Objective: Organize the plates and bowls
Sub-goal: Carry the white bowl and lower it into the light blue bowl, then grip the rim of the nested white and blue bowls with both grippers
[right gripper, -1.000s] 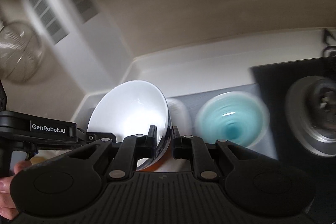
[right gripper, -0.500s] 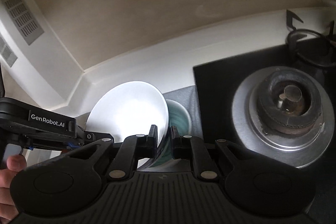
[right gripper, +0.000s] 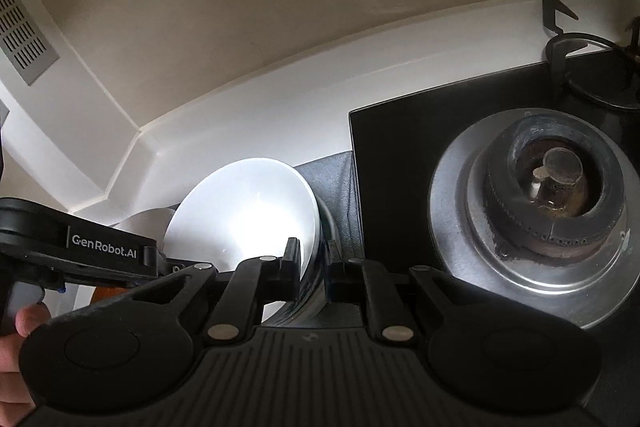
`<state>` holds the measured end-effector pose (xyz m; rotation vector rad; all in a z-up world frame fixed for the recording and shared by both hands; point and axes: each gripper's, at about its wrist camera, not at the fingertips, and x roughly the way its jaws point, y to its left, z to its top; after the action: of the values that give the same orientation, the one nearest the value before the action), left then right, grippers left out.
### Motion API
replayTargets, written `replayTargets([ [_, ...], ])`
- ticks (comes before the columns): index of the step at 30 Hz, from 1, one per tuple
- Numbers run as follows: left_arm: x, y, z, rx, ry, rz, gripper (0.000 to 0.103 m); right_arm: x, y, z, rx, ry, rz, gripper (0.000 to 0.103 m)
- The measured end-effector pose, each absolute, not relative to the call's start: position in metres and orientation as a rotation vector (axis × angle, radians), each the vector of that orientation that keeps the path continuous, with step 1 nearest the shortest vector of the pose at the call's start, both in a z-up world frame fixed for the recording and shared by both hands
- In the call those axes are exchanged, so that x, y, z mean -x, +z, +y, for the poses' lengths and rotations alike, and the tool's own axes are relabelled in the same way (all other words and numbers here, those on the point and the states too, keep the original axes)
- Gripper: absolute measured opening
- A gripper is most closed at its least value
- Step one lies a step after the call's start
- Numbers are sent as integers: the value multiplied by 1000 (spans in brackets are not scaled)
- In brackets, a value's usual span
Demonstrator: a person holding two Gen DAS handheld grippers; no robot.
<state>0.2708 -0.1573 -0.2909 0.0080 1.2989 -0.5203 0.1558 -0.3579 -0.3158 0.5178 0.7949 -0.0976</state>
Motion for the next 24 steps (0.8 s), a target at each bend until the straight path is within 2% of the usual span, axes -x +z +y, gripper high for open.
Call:
replayTargets([
  [18, -280, -286, -144, 35, -529, 1358, 18, -159, -316, -349, -416, -96, 773, 6],
  [24, -281, -283, -151, -86, -543, 1273, 18, -149, -316, -366, -579, -106, 759, 10],
])
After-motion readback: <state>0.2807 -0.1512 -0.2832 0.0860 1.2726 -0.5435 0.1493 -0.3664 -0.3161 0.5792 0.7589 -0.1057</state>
